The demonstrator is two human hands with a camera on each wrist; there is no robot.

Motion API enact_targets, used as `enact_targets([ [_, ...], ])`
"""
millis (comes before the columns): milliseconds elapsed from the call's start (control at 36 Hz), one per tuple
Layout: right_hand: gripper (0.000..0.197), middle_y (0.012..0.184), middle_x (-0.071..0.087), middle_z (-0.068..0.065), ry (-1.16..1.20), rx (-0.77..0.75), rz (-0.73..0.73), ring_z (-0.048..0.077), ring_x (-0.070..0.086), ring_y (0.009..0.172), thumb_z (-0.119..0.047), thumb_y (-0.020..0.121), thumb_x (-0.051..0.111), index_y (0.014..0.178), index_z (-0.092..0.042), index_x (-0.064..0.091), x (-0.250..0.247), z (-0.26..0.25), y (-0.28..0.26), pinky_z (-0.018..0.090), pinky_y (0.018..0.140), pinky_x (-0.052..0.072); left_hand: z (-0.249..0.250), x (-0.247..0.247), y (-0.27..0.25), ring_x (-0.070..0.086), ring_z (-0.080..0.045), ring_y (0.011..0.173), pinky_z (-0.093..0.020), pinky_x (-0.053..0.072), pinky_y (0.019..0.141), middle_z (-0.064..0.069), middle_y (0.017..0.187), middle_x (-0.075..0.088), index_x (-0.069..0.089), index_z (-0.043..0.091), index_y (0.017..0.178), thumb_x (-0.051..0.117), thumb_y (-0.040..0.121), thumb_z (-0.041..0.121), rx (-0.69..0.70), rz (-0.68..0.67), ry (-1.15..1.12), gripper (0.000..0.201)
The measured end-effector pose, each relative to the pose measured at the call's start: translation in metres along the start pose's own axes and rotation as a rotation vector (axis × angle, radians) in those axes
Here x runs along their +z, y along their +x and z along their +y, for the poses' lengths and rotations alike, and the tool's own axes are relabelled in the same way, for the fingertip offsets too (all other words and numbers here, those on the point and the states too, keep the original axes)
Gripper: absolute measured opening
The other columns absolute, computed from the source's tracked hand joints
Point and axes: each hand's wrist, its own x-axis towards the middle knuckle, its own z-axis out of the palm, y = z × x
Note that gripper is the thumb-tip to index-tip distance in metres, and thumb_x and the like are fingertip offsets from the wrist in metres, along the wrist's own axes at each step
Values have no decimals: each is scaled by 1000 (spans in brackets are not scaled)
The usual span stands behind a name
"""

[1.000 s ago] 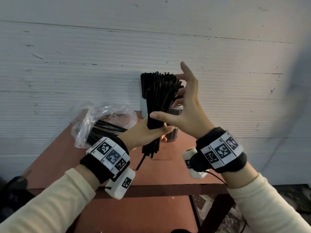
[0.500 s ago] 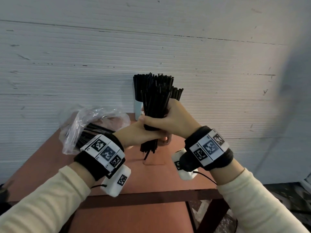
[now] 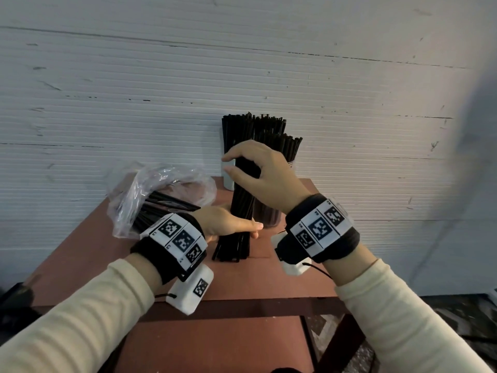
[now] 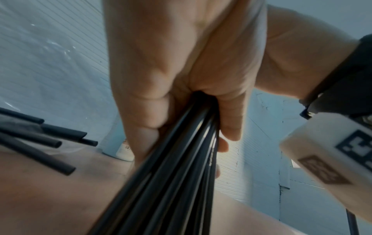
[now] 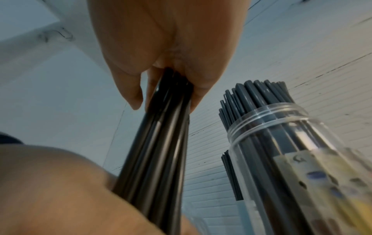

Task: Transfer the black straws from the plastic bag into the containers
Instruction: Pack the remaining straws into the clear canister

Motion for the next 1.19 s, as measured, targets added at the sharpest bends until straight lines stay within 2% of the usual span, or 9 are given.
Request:
enact_targets([
  [111,24,112,64,-2,-26,-19,-38,10,57,109,-25,91,64,111,-11,66,-4,-5,-1,35,99,43,0,5,-3,61,-14,104,-30,42,102,1,94,70,69,10,85,62,94,39,12,-1,13,31],
  [250,79,145,36,1,43,45,65,11,38,133,-37,83,73,146,-13,32,-20,-11,-7,26,112,34,-2,-1,-7,66,-22,88,-38,50,95,-5,81,69,68,12,75,64,92,37,180,110,8,31],
  [389,99,128,40,-7,100,185,85,2,45,109,-56,66,79,145,-23,29,-36,-13,-20,8,89,39,13,-7,-22,60,-19,81,-48,48,94,2,72,61,61,20,67,62,90,32,309,143,0,26],
  [556,74,116,58,3,246,228,-200,7,57,106,-47,62,85,122,-14,57,-35,-18,-23,22,88,49,43,1,-38,61,-11,73,-28,52,75,7,73,63,63,16,80,59,96,17,359,-10,198,17],
  [694,31,78,64,22,249,221,-215,32,63,74,-17,80,77,84,10,62,-34,-21,-25,42,62,50,47,8,-37,62,-37,99,-42,52,91,-26,98,65,64,-8,103,64,93,14,382,-23,172,25],
  [833,18,78,64,20,274,212,-66,24,65,72,-8,84,71,83,7,61,-47,-13,-8,33,65,55,54,9,-22,65,-9,96,-25,53,87,2,99,69,61,25,109,74,84,35,363,156,124,30],
  [917,17,75,66,17,338,253,54,12,64,65,-8,85,69,83,8,64,-59,-5,5,20,60,49,57,9,-10,54,7,106,-7,44,80,15,118,55,38,34,126,83,74,39,432,331,73,68],
  [1028,14,70,66,4,401,345,229,8,62,62,-9,85,68,75,1,67,-79,11,24,16,55,44,48,10,19,40,-13,118,-22,41,96,-1,125,33,23,32,119,87,46,56,482,628,3,99],
  [1194,9,75,70,4,461,431,321,22,63,72,-17,80,69,73,-12,67,-98,32,45,39,65,42,54,-5,51,18,-19,146,-40,22,119,-9,157,13,-11,34,149,89,42,48,360,470,-130,147],
])
